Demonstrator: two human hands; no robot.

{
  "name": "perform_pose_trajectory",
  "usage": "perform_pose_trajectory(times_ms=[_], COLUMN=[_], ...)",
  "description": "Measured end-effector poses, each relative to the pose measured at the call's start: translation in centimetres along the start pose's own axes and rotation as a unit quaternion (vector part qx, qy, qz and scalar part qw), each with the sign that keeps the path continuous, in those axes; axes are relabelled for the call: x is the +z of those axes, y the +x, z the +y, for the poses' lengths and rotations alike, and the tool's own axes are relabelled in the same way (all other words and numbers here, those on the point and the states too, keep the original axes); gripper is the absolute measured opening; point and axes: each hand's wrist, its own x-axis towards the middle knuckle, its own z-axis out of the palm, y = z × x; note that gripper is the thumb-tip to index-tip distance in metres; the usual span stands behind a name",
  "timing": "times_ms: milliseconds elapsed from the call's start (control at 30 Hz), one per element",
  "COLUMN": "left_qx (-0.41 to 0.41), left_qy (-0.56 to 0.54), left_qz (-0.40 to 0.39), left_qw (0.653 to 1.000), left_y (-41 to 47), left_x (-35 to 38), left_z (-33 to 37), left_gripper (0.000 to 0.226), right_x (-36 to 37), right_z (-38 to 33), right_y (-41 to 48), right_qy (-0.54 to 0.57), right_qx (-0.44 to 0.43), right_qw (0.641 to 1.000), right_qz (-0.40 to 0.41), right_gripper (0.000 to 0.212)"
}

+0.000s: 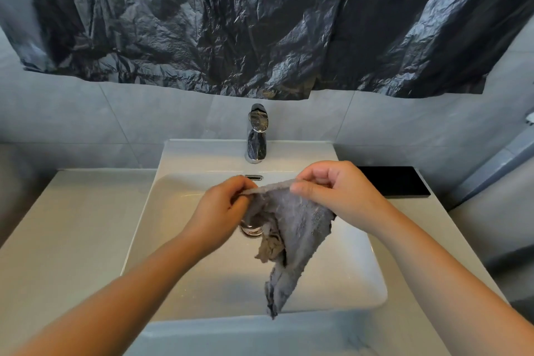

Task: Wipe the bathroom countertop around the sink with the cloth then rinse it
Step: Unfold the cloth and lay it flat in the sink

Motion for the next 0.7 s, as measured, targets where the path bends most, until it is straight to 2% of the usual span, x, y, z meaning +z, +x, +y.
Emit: perform_pose_trajectory(times_ms=[100,167,233,300,467,567,633,700], left_qx=[-0.01,-0.027,-0.05,-0.056,-0.08,-0.103,-0.123,-0.132], left_qy=[0.01,-0.017,-0.002,0.038,0.028,-0.051,-0.096,-0.094], left_qz=[-0.025,-0.053,-0.101,-0.107,-0.092,-0.079,-0.044,0.002], left_qw=[1.0,0.998,0.994,0.992,0.992,0.99,0.987,0.987], left_y=[0.6,1.2,1.8,2.2,2.7,3.2,3.4,3.6], left_x=[-2.8,-4.3,-5.4,-6.4,-7.7,-8.0,-8.2,-8.1], left_z=[0.2,0.1,0.2,0.2,0.1,-0.2,-0.6,-1.4], left_gripper=[0.021,0.014,0.009,0.008,0.015,0.017,0.016,0.017], right_x=[-1.5,-2.0,-2.1,-2.3,-2.3,-1.6,-1.5,-1.7], right_z=[1.3,2.2,3.2,4.3,5.4,5.0,4.7,4.5], right_y=[0.1,0.2,0.0,-0.3,0.2,0.8,0.9,1.0], right_qy=[-0.13,-0.226,-0.271,-0.297,-0.217,-0.178,-0.165,-0.161], right_qx=[0.047,0.048,0.034,0.023,0.006,-0.016,-0.035,-0.046], right_qw=[0.99,0.971,0.96,0.953,0.975,0.976,0.976,0.979], right_qz=[-0.038,-0.059,-0.061,-0.051,0.052,0.122,0.135,0.117], right_gripper=[0.017,0.012,0.017,0.019,0.019,0.024,0.024,0.016])
